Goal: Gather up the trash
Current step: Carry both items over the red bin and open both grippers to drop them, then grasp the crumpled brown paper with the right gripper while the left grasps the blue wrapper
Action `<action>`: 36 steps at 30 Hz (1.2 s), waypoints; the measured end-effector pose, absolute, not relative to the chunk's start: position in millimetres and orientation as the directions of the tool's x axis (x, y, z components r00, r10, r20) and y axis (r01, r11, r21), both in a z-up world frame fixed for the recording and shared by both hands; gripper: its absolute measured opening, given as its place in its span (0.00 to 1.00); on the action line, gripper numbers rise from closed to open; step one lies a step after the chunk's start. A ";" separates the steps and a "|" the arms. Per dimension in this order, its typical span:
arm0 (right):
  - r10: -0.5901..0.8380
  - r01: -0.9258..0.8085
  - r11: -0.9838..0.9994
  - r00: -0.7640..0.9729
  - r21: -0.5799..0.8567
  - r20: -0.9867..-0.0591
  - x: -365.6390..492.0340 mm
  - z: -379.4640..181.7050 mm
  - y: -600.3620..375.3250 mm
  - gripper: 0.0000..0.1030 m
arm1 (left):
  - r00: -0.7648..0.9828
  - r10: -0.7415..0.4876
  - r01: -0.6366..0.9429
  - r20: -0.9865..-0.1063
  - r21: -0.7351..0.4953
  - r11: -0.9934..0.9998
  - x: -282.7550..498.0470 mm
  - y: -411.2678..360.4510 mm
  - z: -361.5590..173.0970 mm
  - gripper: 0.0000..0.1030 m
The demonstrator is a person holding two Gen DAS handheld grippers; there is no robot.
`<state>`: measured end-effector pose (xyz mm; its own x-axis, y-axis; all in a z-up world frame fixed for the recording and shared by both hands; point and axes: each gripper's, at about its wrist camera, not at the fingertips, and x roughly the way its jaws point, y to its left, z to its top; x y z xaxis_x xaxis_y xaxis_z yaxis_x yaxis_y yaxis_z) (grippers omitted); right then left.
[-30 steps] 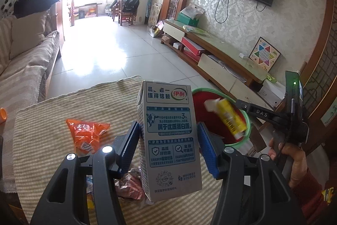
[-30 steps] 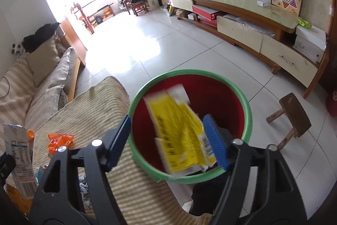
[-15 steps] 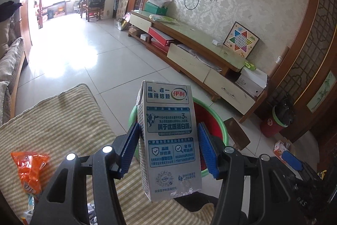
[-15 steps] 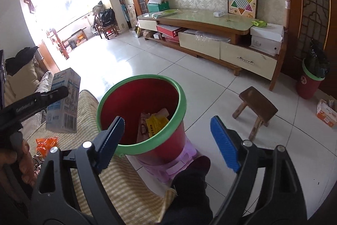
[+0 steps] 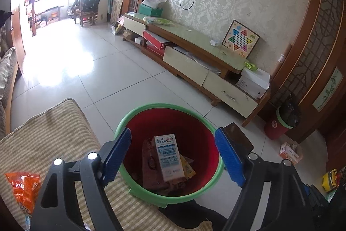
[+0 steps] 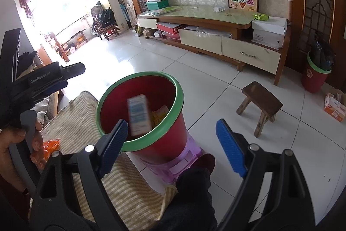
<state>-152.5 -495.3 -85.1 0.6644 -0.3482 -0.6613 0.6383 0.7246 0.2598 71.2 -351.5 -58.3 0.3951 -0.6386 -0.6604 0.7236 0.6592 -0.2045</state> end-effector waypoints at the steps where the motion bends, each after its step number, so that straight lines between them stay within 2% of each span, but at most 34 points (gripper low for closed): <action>1: -0.349 0.637 0.727 0.665 0.257 -0.661 -151.8 -83.9 -494.2 0.80 | 0.403 -0.637 0.726 -0.657 -0.194 0.659 67.4 -345.4 -56.0 0.74; 8: -0.337 0.602 0.762 0.682 0.237 -0.648 -142.8 -71.3 -472.3 0.80 | 0.466 -0.629 0.701 -0.622 -0.174 0.692 44.0 -271.6 -41.6 0.74; 13: -0.275 0.535 0.813 0.700 0.229 -0.659 -121.4 -67.6 -441.4 0.80 | 0.511 -0.590 0.603 -0.625 -0.228 0.764 29.7 -186.8 -47.4 0.74; 23: 0.014 0.198 0.959 0.681 0.202 -0.732 -63.7 -75.5 -329.7 0.83 | 0.612 -0.346 0.326 -0.711 -0.172 0.930 19.3 -37.4 -93.0 0.74; 32: 0.184 0.014 0.970 0.609 0.242 -0.771 -19.9 -95.7 -252.2 0.82 | 0.605 -0.287 0.185 -0.743 -0.220 0.958 8.0 28.8 -117.2 0.74; 33: 0.190 -0.004 0.972 0.606 0.235 -0.773 -15.3 -96.0 -244.0 0.82 | 0.604 -0.287 0.178 -0.744 -0.225 0.958 8.4 31.4 -117.8 0.74; 34: 0.198 -0.026 0.973 0.601 0.229 -0.774 -10.9 -96.5 -236.7 0.76 | 0.605 -0.288 0.173 -0.742 -0.230 0.958 8.4 34.2 -118.4 0.74; 35: 0.206 -0.045 0.974 0.594 0.223 -0.778 -6.9 -97.7 -228.6 0.67 | 0.608 -0.290 0.170 -0.739 -0.235 0.957 8.0 36.4 -118.7 0.74; 36: 0.210 -0.059 0.974 0.585 0.218 -0.783 -3.6 -99.4 -223.7 0.62 | 0.611 -0.292 0.169 -0.736 -0.239 0.956 8.9 37.2 -118.1 0.74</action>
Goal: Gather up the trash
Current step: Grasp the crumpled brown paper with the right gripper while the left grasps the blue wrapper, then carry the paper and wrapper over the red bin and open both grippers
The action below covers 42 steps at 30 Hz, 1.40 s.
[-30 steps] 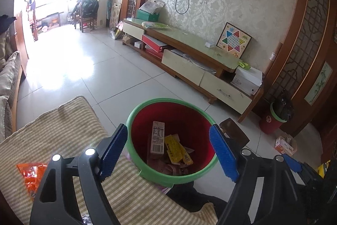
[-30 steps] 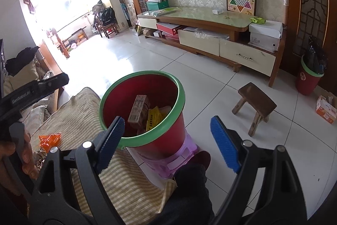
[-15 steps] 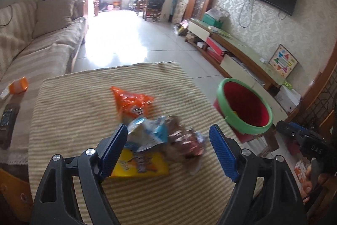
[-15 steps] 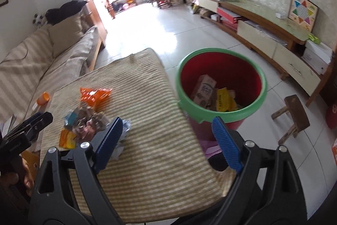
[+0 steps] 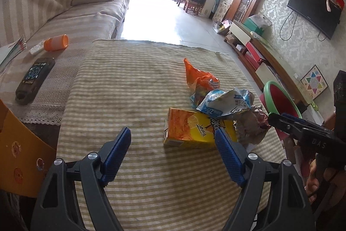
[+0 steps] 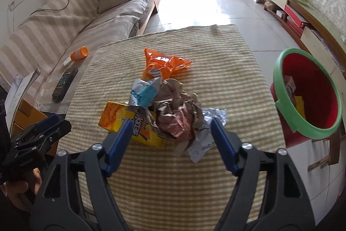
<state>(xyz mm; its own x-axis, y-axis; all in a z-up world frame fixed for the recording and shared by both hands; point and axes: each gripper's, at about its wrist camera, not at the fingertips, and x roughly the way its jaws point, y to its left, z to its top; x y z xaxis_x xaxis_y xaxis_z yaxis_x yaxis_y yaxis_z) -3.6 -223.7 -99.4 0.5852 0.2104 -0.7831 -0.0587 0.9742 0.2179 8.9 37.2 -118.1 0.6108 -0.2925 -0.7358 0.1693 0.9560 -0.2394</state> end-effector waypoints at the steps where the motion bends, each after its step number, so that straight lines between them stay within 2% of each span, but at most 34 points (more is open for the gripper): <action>1: 0.218 -0.074 0.974 0.572 0.215 -0.791 1.2 -102.8 -218.3 0.55 | 0.613 -0.296 0.172 -0.732 -0.243 0.955 8.2 37.9 -117.3 0.74; 5: 0.197 -0.065 0.979 0.516 0.192 -0.833 18.1 -123.7 -210.2 0.53 | 0.617 -0.319 0.195 -0.720 -0.253 0.948 7.6 34.8 -115.5 0.74; 6: 0.195 -0.058 0.979 0.510 0.193 -0.838 19.4 -127.6 -211.1 0.47 | 0.615 -0.327 0.206 -0.717 -0.255 0.945 8.8 32.0 -115.1 0.74; 7: 0.202 -0.056 0.978 0.508 0.202 -0.837 19.3 -128.6 -212.6 0.30 | 0.613 -0.335 0.217 -0.716 -0.255 0.942 8.3 30.9 -114.7 0.74; 11: 0.272 -0.051 0.955 0.547 0.293 -0.792 3.7 -111.8 -225.0 0.28 | 0.607 -0.369 0.276 -0.704 -0.249 0.928 13.6 18.9 -114.0 0.74; 17: 0.255 -0.015 0.950 0.615 0.312 -0.746 -23.7 -81.1 -246.8 0.28 | 0.560 -0.414 0.336 -0.718 -0.261 0.905 39.7 -8.1 -123.5 0.74; 24: 0.222 0.071 0.946 0.569 0.316 -0.792 -47.0 -103.4 -268.7 0.28 | 0.457 -0.486 0.380 -0.745 -0.330 0.864 61.8 -50.1 -140.0 0.74; 29: 0.206 0.127 0.938 0.540 0.321 -0.816 -59.4 -123.0 -278.2 0.28 | 0.436 -0.433 0.361 -0.789 -0.287 0.887 77.1 -75.6 -161.0 0.72; 31: 0.200 0.134 0.938 0.540 0.318 -0.818 -61.1 -124.5 -280.3 0.28 | 0.412 -0.410 0.354 -0.814 -0.271 0.895 80.2 -82.3 -170.8 0.58; 33: 0.199 0.136 0.938 0.547 0.320 -0.813 -62.5 -123.5 -283.4 0.28 | 0.397 -0.437 0.350 -0.807 -0.307 0.885 80.2 -83.1 -173.9 0.48; 37: 0.186 0.139 0.938 0.573 0.318 -0.798 -62.1 -115.2 -288.4 0.28 | 0.425 -0.441 0.341 -0.791 -0.311 0.887 70.6 -75.3 -161.2 0.35; 38: 0.184 0.140 0.937 0.581 0.319 -0.793 -61.7 -112.6 -289.1 0.28 | 0.434 -0.444 0.336 -0.784 -0.316 0.887 67.0 -70.7 -156.6 0.16; 42: 0.179 0.134 0.938 0.604 0.320 -0.776 -58.4 -106.9 -288.9 0.28 | 0.493 -0.438 0.312 -0.752 -0.317 0.896 55.5 -49.9 -135.9 0.15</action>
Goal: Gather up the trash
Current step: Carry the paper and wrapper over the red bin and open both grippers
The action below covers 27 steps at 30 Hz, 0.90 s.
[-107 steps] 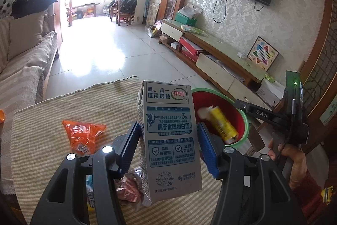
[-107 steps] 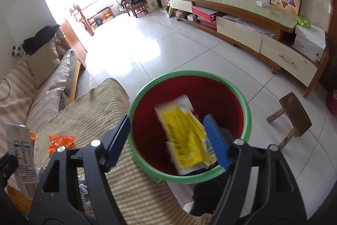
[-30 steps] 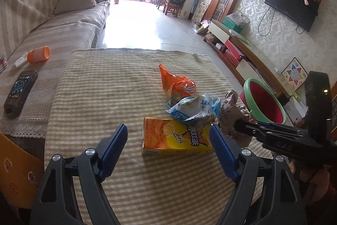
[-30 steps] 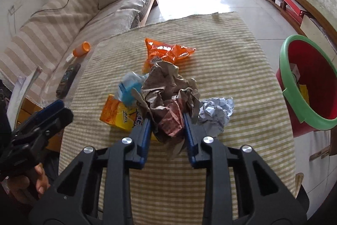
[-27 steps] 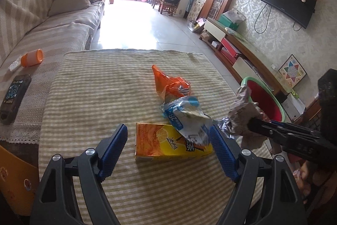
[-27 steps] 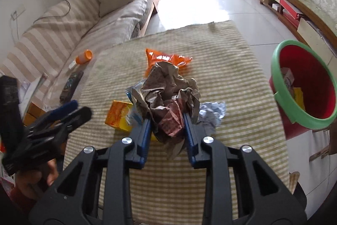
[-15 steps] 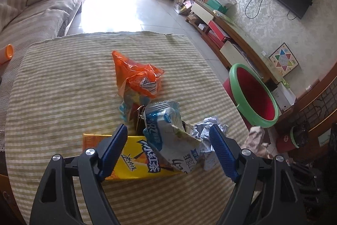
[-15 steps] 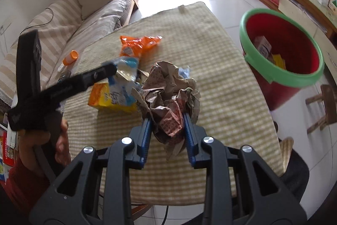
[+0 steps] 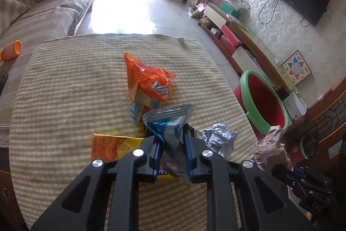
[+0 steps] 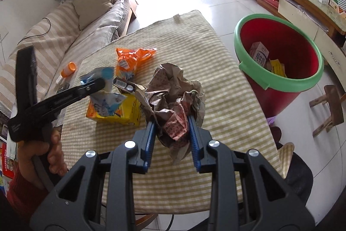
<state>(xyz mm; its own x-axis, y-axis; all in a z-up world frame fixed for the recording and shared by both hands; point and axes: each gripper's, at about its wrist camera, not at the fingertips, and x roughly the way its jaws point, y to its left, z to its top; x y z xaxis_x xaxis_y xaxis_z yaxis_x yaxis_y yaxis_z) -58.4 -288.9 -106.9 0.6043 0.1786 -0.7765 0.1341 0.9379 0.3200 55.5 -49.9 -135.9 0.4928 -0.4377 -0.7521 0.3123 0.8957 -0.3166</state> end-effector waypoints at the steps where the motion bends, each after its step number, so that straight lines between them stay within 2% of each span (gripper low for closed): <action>1: 0.179 0.131 0.938 0.608 0.320 -0.774 -56.6 -106.0 -287.7 0.28 | 0.506 -0.435 0.306 -0.745 -0.316 0.898 53.2 -45.6 -131.3 0.15; 10: 0.179 0.104 0.942 0.651 0.320 -0.737 -51.6 -90.4 -276.4 0.28 | 0.565 -0.407 0.270 -0.718 -0.304 0.913 43.0 -23.1 -104.3 0.15; 20: 0.153 0.080 0.951 0.720 0.300 -0.677 -52.0 -62.5 -272.3 0.28 | 0.602 -0.458 0.345 -0.655 -0.304 0.888 34.9 -40.9 -69.4 0.15; 27: 0.138 0.092 0.950 0.733 0.299 -0.666 -55.4 -58.0 -281.0 0.28 | 0.589 -0.474 0.364 -0.655 -0.308 0.879 32.6 -45.8 -65.9 0.15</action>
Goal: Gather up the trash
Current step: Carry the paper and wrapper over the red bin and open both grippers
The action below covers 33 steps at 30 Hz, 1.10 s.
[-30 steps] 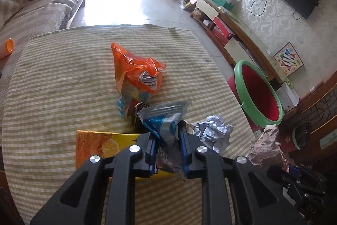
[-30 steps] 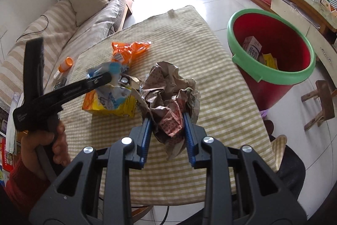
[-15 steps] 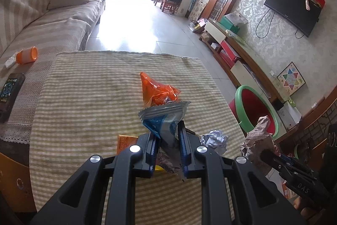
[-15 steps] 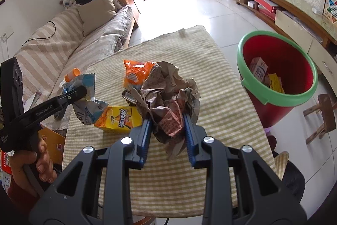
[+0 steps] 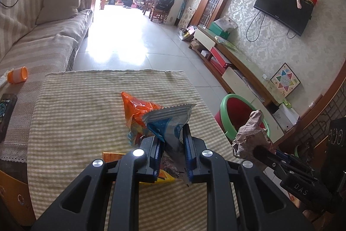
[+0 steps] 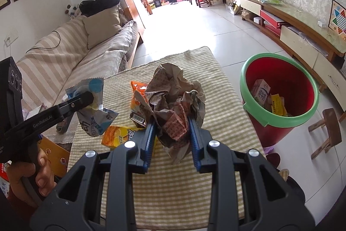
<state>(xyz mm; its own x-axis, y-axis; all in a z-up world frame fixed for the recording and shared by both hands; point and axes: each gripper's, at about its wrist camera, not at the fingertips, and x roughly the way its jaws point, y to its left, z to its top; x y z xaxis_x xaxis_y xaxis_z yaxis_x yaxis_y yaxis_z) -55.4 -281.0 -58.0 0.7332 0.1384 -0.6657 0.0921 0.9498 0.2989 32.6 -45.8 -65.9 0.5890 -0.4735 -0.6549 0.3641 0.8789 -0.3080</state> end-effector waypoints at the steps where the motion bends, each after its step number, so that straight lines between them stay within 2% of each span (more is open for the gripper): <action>1: 0.136 0.094 0.950 0.733 0.298 -0.667 -56.2 -58.4 -281.8 0.28 | 0.584 -0.474 0.364 -0.660 -0.309 0.879 32.3 -45.1 -69.1 0.15; 11: 0.120 0.128 0.947 0.713 0.296 -0.691 -56.8 -67.5 -289.6 0.28 | 0.408 -0.450 0.297 -0.795 -0.350 0.888 25.3 -35.9 -136.5 0.15; 18: 0.124 0.130 0.945 0.706 0.300 -0.697 -52.9 -72.5 -289.3 0.28 | 0.337 -0.473 0.306 -0.814 -0.381 0.873 17.5 -42.8 -158.7 0.15; 33: 0.130 0.149 0.938 0.687 0.314 -0.714 -50.5 -87.4 -295.6 0.28 | 0.355 -0.468 0.306 -0.809 -0.372 0.876 17.4 -45.2 -160.0 0.15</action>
<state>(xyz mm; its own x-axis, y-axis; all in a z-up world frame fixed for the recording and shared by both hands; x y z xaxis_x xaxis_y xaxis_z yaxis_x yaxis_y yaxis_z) -50.5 -295.6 -87.4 0.6874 0.1302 -0.7145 0.1489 0.9377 0.3141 17.4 -45.2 -160.0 0.3547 -0.4679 -0.8095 0.3063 0.8762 -0.3722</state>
